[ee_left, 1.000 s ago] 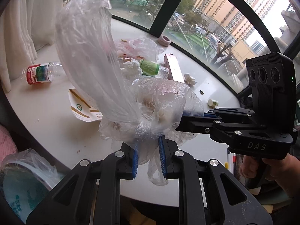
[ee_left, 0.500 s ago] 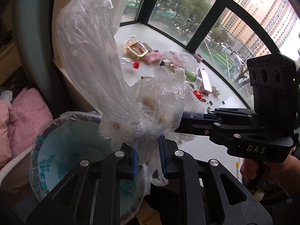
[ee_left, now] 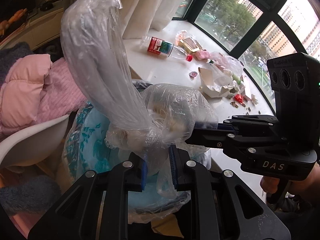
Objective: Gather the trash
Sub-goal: 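Carry the held bag with both tools over the blue trash bin, then open both tools to drop the bag into the bin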
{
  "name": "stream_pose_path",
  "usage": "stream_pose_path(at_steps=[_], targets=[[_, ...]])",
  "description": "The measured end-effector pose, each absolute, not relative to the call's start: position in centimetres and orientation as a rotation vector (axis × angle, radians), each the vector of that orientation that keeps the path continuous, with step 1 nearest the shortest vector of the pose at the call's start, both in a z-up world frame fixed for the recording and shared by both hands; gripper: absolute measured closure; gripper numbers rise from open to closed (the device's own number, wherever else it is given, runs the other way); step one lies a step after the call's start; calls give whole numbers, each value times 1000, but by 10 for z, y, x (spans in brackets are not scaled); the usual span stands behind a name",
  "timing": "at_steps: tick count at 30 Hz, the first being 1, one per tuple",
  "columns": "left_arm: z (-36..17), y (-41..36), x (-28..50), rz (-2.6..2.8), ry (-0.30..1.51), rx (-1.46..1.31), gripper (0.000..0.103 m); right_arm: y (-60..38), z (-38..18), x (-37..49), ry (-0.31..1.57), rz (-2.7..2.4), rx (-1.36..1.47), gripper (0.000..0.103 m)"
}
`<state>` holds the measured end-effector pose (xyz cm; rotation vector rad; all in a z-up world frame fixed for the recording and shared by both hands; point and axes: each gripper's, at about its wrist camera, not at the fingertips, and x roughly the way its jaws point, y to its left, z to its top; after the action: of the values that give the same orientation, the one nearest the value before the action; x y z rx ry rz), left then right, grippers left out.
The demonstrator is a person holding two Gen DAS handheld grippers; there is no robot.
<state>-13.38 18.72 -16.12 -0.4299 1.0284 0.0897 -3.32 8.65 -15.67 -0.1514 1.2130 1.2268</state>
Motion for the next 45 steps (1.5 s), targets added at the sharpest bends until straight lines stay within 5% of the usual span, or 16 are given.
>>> stream_pose_path(at_steps=[12, 13, 16, 21, 31, 45], targets=[[-186, 194, -130, 85, 1067, -445, 86, 100, -177, -28, 1276, 1196, -164, 91], [-187, 194, -129, 84, 1067, -444, 85, 100, -177, -27, 1278, 1187, -164, 85], [-187, 199, -129, 95, 1059, -444, 66, 98, -177, -24, 1262, 1170, -153, 43], [-182, 209, -130, 136, 1026, -442, 35, 88, -169, -17, 1197, 1130, -133, 13], [-178, 209, -123, 138, 1005, -424, 9, 60, -154, 0, 1128, 1022, -108, 13], [-165, 199, -118, 60, 987, -356, 6, 34, -145, -9, 1091, 910, -79, 13]])
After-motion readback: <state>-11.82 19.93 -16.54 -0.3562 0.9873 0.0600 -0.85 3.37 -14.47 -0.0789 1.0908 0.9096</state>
